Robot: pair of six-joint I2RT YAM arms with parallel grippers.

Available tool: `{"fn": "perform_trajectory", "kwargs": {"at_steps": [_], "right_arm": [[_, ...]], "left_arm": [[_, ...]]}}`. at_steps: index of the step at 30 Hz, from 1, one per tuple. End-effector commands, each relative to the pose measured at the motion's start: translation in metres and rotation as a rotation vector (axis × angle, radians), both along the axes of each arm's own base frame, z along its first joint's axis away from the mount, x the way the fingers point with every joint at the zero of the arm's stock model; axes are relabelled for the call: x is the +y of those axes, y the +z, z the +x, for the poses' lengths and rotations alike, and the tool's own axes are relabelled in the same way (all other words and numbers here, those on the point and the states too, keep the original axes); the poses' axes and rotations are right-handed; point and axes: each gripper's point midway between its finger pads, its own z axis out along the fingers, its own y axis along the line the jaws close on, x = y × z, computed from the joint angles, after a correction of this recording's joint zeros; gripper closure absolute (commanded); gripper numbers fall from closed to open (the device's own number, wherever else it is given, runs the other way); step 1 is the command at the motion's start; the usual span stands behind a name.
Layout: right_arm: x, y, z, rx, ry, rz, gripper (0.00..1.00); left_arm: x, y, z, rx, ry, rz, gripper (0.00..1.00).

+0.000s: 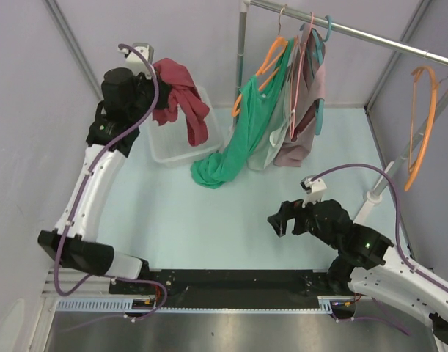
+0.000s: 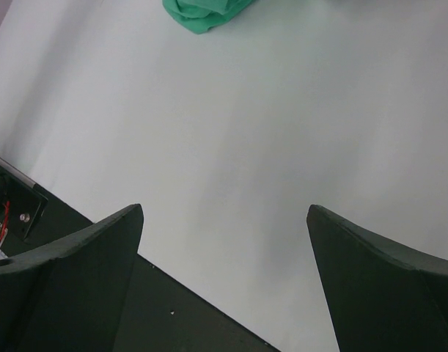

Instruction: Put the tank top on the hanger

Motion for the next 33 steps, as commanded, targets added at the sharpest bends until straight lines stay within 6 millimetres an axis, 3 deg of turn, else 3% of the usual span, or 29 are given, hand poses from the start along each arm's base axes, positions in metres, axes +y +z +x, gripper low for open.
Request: {"fn": "perform_trajectory", "kwargs": {"at_steps": [1,8,11,17,25,28,29,30,31,32,33], "right_arm": [[0.003,0.006,0.004,-0.027,-0.011,0.025,0.0],[0.003,0.004,0.005,-0.027,-0.014,0.036,0.0],[0.003,0.002,0.005,-0.024,-0.019,0.032,0.0],[0.003,0.001,0.007,-0.026,-0.025,0.026,0.0],[0.003,-0.004,0.009,-0.017,-0.034,0.011,0.0],[0.003,-0.004,0.01,-0.019,-0.039,0.005,0.0],[0.003,-0.003,0.011,-0.021,-0.04,0.007,0.0],[0.004,-0.004,0.011,-0.019,-0.038,0.004,0.0],[0.003,-0.004,0.012,-0.017,-0.04,0.002,0.0],[0.004,-0.006,0.011,-0.014,-0.037,0.0,0.0],[0.004,-0.007,0.012,-0.013,-0.039,-0.002,0.0]], "left_arm": [[0.0,0.043,-0.047,-0.084,-0.06,0.074,1.0],[0.016,0.087,-0.105,-0.192,-0.055,0.074,1.0],[0.018,0.096,-0.126,-0.215,-0.075,0.076,1.0],[-0.008,0.075,-0.149,-0.16,-0.179,0.13,1.0],[-0.071,0.051,-0.196,-0.113,-0.42,0.117,1.0],[-0.082,0.029,-0.211,-0.055,-0.484,0.089,1.0],[-0.084,0.002,-0.211,0.001,-0.491,0.106,1.0],[-0.082,-0.013,-0.211,0.024,-0.483,0.117,1.0],[-0.067,-0.025,-0.208,0.032,-0.404,0.136,1.0],[-0.06,-0.069,-0.203,0.115,-0.36,0.189,0.91],[-0.05,-0.093,-0.201,0.164,-0.314,0.229,0.47]]}}
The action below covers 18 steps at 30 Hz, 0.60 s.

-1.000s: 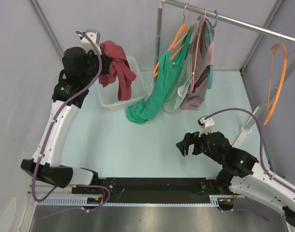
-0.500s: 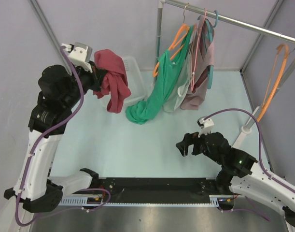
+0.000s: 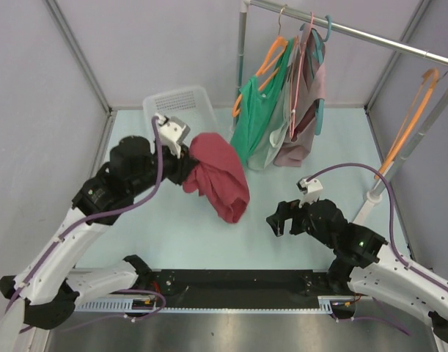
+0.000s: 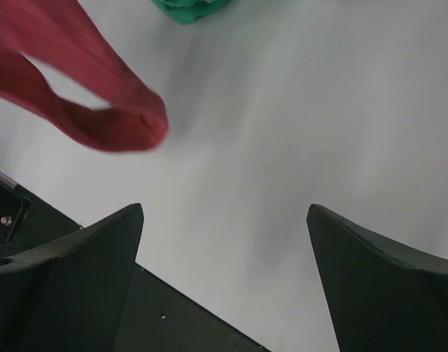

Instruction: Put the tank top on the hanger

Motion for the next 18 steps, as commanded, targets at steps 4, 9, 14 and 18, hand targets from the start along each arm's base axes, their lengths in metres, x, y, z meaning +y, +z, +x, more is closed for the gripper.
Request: {"fn": "perform_trajectory", "kwargs": {"at_steps": [4,9,14,18], "right_arm": [[0.001,0.002,0.005,-0.015,-0.017,0.009,0.0],[-0.001,-0.004,0.004,0.0,-0.018,-0.012,0.0],[0.006,-0.01,0.002,0.02,0.0,0.001,0.0],[0.015,-0.016,-0.002,0.04,0.033,0.006,0.0]], "left_arm": [[0.091,-0.151,0.014,0.231,0.42,0.263,0.01],[0.121,-0.123,0.018,0.138,0.529,0.152,0.01],[0.109,-0.078,0.028,0.016,0.486,0.041,0.01],[0.085,-0.079,0.047,0.049,0.397,0.021,0.01]]}}
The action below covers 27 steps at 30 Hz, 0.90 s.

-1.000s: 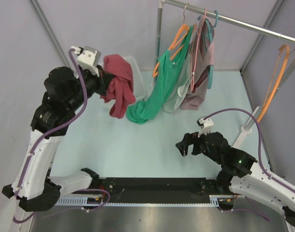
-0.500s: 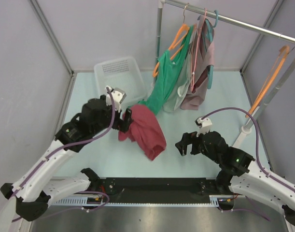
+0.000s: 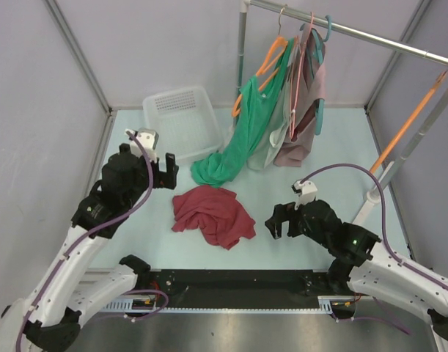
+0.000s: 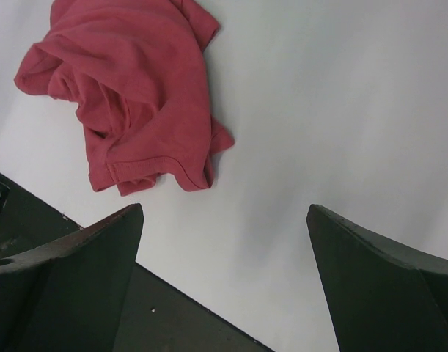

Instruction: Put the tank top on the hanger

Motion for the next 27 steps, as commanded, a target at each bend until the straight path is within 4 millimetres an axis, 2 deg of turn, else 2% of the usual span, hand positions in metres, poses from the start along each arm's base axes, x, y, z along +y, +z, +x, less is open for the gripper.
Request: {"fn": "perform_trajectory", "kwargs": {"at_steps": [1,5,7,8,11,12,13,14,15,16,18,19,23,27], "right_arm": [[0.017,0.002,-0.003,0.006,0.038,0.044,0.0],[0.03,-0.003,-0.013,0.011,0.098,0.016,0.0],[0.039,0.003,-0.017,-0.014,0.127,0.014,0.01],[0.048,0.001,-0.026,-0.021,0.178,-0.01,0.01],[0.061,0.014,-0.031,-0.075,0.205,-0.032,0.01],[0.069,0.011,-0.038,-0.075,0.238,-0.056,0.0],[0.075,0.023,-0.038,-0.094,0.244,-0.047,0.0],[0.08,0.027,-0.038,-0.101,0.25,-0.047,0.0],[0.085,0.023,-0.037,-0.097,0.261,-0.077,0.0],[0.092,0.036,-0.035,-0.109,0.264,-0.06,0.0],[0.1,0.039,-0.032,-0.122,0.278,-0.083,0.0],[0.105,0.05,-0.029,-0.138,0.272,-0.068,0.0],[0.117,0.072,-0.023,-0.189,0.28,-0.047,0.0],[0.118,0.09,-0.019,-0.227,0.271,-0.024,0.0]], "left_arm": [[-0.028,0.015,0.031,-0.029,-0.083,-0.065,0.01],[-0.03,0.009,0.048,-0.057,-0.088,-0.098,0.01],[-0.028,0.009,0.048,-0.072,-0.09,-0.129,0.01],[-0.023,0.004,0.048,-0.073,-0.087,-0.14,0.01],[-0.01,-0.002,0.047,-0.093,-0.049,-0.136,0.01],[-0.007,-0.006,0.047,-0.091,-0.043,-0.13,0.01],[-0.005,-0.007,0.046,-0.093,-0.039,-0.118,0.01],[-0.004,-0.011,0.046,-0.086,-0.035,-0.116,0.0],[-0.004,-0.012,0.045,-0.081,-0.034,-0.116,0.0],[-0.005,-0.012,0.045,-0.08,-0.039,-0.117,0.01],[-0.006,-0.011,0.043,-0.085,-0.048,-0.125,0.01],[-0.006,-0.011,0.043,-0.085,-0.047,-0.125,0.01],[-0.007,-0.014,0.042,-0.077,-0.056,-0.124,0.01],[-0.009,-0.014,0.042,-0.076,-0.062,-0.128,0.01]]}}
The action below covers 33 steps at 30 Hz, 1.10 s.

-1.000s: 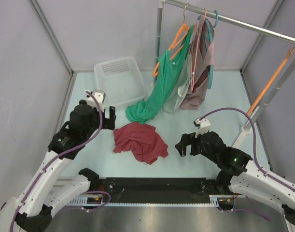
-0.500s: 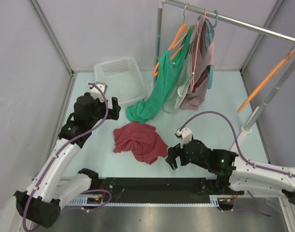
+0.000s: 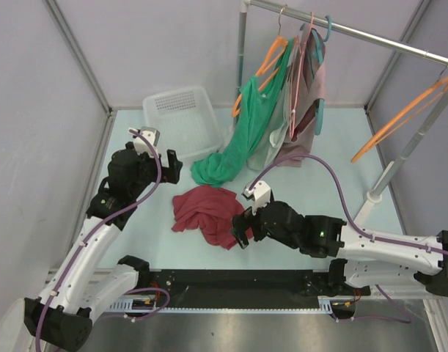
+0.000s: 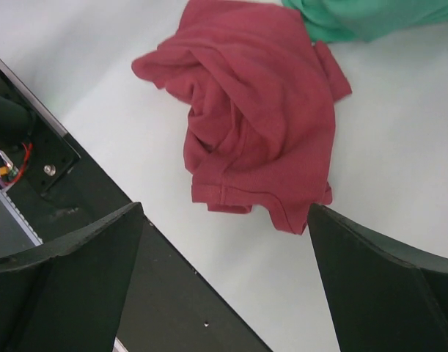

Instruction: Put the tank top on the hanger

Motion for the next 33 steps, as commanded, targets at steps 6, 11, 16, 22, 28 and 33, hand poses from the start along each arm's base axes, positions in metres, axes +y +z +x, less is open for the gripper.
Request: {"fn": "perform_trajectory", "kwargs": {"at_steps": [6,11,16,22,28,33], "right_arm": [[-0.013,0.11,0.019,-0.179,-0.078,0.174,0.01],[-0.04,0.187,0.032,-0.287,-0.16,0.216,0.01],[-0.094,0.247,0.066,-0.41,-0.417,0.113,0.01],[-0.177,0.308,0.087,-0.494,-0.71,0.142,0.01],[-0.251,0.334,0.076,-0.546,-0.977,0.12,0.02],[-0.291,0.357,0.063,-0.566,-1.117,0.08,0.04]], "left_arm": [[-0.006,0.01,0.0,-0.039,-0.034,-0.027,0.0],[-0.007,0.01,-0.001,-0.036,-0.042,-0.034,0.01],[-0.008,0.011,-0.002,-0.039,-0.045,-0.037,0.01],[-0.01,0.01,-0.002,-0.033,-0.053,-0.04,0.01],[-0.011,0.009,-0.002,-0.026,-0.061,-0.044,0.0],[-0.015,0.008,-0.003,-0.018,-0.078,-0.053,0.01]]}}
